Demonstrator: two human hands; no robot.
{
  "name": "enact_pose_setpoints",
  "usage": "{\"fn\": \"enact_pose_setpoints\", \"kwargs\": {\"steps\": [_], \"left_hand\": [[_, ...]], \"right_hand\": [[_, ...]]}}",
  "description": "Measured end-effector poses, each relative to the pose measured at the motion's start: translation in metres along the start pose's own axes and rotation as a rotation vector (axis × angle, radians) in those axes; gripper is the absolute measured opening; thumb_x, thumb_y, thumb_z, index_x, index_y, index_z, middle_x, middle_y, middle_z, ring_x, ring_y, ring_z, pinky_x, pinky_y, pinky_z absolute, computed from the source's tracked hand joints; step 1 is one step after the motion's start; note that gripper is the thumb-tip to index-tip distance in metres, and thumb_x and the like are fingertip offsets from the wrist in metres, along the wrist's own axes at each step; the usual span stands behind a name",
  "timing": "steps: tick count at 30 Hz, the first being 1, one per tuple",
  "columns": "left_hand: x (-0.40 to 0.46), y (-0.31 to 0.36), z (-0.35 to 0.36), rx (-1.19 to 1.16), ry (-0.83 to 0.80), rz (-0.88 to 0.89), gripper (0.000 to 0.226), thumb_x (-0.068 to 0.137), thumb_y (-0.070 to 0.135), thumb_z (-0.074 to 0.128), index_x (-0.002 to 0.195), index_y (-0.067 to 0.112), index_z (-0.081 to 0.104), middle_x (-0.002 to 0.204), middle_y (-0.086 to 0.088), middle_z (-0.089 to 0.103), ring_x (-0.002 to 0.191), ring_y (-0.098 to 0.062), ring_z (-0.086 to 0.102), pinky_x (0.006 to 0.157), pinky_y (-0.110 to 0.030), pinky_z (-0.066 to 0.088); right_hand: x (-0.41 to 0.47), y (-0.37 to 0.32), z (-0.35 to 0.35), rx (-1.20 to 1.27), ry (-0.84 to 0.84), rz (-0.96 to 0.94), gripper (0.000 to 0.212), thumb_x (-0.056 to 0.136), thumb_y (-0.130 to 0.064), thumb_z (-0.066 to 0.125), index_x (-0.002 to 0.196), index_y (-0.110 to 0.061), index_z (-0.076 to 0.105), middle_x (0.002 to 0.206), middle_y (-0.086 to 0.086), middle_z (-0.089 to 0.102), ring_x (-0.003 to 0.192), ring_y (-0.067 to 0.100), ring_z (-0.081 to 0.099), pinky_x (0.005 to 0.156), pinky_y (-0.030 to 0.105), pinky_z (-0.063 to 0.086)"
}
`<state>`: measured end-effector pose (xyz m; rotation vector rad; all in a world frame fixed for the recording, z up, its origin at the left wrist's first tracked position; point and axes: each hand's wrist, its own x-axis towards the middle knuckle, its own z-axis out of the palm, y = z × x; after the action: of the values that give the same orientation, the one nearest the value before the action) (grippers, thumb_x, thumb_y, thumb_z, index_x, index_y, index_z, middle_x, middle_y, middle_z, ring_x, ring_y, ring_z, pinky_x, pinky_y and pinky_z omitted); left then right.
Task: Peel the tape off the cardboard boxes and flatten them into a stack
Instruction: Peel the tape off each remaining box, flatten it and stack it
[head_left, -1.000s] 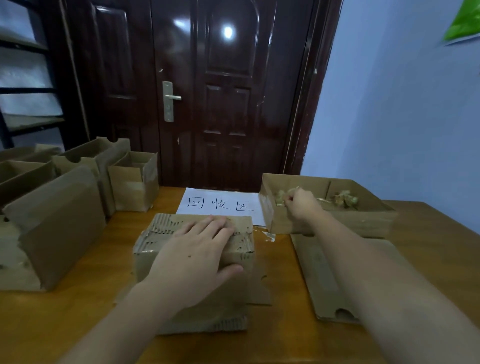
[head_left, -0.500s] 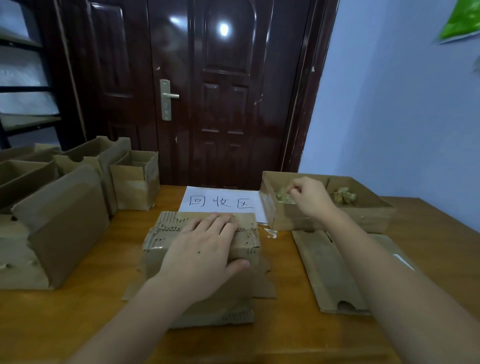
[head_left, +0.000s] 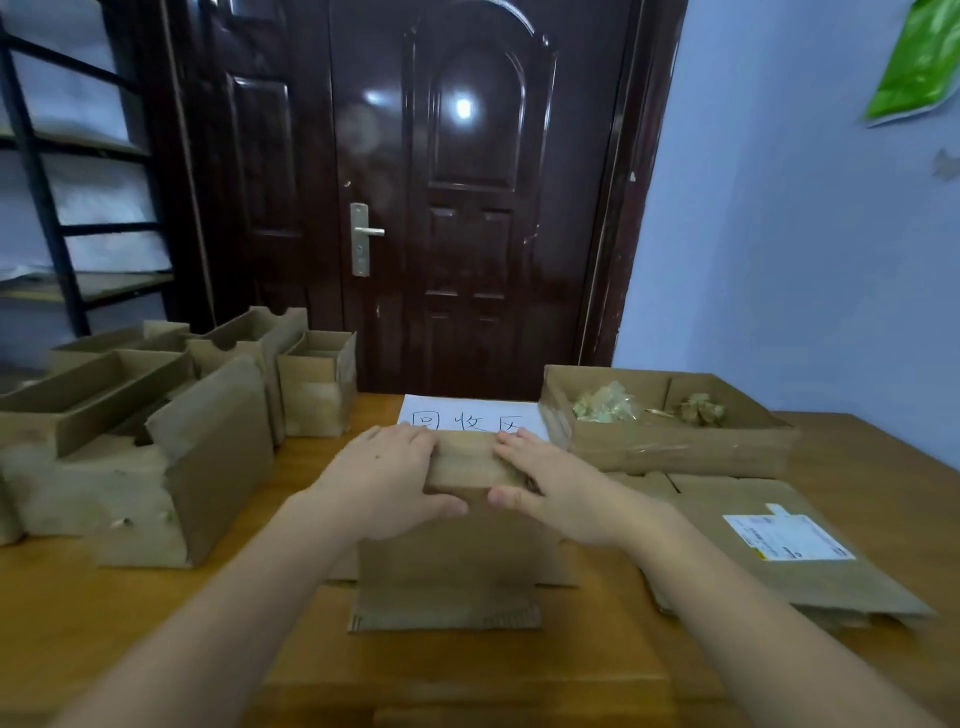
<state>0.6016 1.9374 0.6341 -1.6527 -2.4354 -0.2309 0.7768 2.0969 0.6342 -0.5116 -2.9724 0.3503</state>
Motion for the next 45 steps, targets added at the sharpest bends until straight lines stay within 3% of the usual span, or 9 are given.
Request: {"fn": "enact_pose_setpoints", "kwargs": {"steps": [3,7,11,21,28,33,37,42,45], "left_hand": [[-0.011,-0.012,-0.001,-0.053,0.001,0.009,0.082,0.082,0.082,0.055,0.146,0.032,0.046,0.149,0.011,0.050,0.133,-0.013,0.049,0.109,-0.034,0.042],[-0.012,-0.007,-0.002,-0.046,0.070,0.038,0.056,0.083,0.076,0.062,0.123,0.038,0.055,0.117,0.016,0.062,0.099,-0.008,0.055,0.080,-0.025,0.045],[-0.009,0.004,-0.001,-0.090,0.115,0.038,0.040,0.084,0.066,0.071,0.106,0.042,0.048,0.102,0.018,0.059,0.086,-0.006,0.053,0.063,-0.018,0.037],[-0.005,0.007,0.007,0.029,0.353,0.168,0.073,0.076,0.065,0.078,0.135,0.032,0.050,0.120,0.012,0.054,0.109,-0.012,0.050,0.095,-0.030,0.040],[-0.033,0.013,-0.006,0.073,0.484,0.253,0.029,0.086,0.030,0.080,0.114,0.027,0.074,0.105,0.007,0.073,0.091,-0.013,0.069,0.069,-0.027,0.058],[-0.064,0.012,0.028,0.007,0.498,0.297,0.044,0.083,0.023,0.083,0.125,0.026,0.073,0.123,0.002,0.073,0.114,-0.016,0.070,0.096,-0.035,0.053],[-0.073,0.009,0.048,-0.022,0.518,0.320,0.040,0.105,0.041,0.044,0.135,0.026,0.067,0.143,0.003,0.058,0.138,-0.014,0.046,0.114,-0.043,0.035],[-0.048,-0.003,0.027,-0.190,0.250,0.154,0.064,0.100,0.062,0.016,0.145,0.038,0.055,0.153,0.013,0.050,0.140,0.007,0.026,0.115,-0.014,0.014],[-0.025,-0.014,0.016,-0.209,0.052,0.048,0.080,0.088,0.079,0.012,0.155,0.041,0.035,0.161,0.012,0.040,0.147,-0.005,0.034,0.115,-0.023,0.027]], "right_hand": [[-0.001,-0.006,0.000,0.044,0.045,0.019,0.074,0.098,-0.060,0.053,0.158,-0.020,0.035,0.168,-0.008,0.020,0.156,0.009,0.007,0.126,0.036,0.015],[-0.001,-0.011,-0.004,0.103,0.127,0.026,0.050,0.092,-0.054,0.067,0.130,-0.022,0.060,0.136,-0.005,0.058,0.127,0.014,0.052,0.107,0.034,0.043],[-0.001,-0.013,-0.007,0.130,0.189,0.006,0.044,0.090,-0.042,0.072,0.129,-0.023,0.062,0.123,-0.011,0.063,0.114,0.007,0.056,0.100,0.026,0.047],[-0.001,-0.021,-0.023,-0.057,0.287,-0.040,0.066,0.079,-0.039,0.081,0.140,-0.029,0.057,0.113,-0.008,0.051,0.108,0.016,0.041,0.096,0.035,0.042],[-0.029,-0.032,-0.002,-0.285,0.556,-0.224,0.021,0.091,-0.016,0.069,0.112,-0.017,0.072,0.105,-0.003,0.065,0.091,0.020,0.063,0.065,0.038,0.057],[-0.050,-0.030,0.044,-0.219,0.656,-0.285,0.039,0.088,-0.004,0.074,0.124,-0.015,0.073,0.123,0.004,0.073,0.116,0.020,0.069,0.097,0.037,0.058],[-0.054,-0.026,0.072,-0.264,0.683,-0.282,0.045,0.087,-0.004,0.074,0.131,-0.013,0.068,0.136,0.006,0.065,0.132,0.023,0.057,0.111,0.041,0.046],[-0.047,-0.029,0.067,-0.216,0.766,-0.281,0.048,0.076,0.003,0.085,0.122,-0.009,0.074,0.128,0.008,0.070,0.124,0.025,0.064,0.104,0.045,0.051],[-0.051,-0.032,0.061,-0.183,0.763,-0.287,0.050,0.073,0.006,0.086,0.119,-0.009,0.075,0.125,0.008,0.071,0.121,0.025,0.065,0.099,0.047,0.055]]}}
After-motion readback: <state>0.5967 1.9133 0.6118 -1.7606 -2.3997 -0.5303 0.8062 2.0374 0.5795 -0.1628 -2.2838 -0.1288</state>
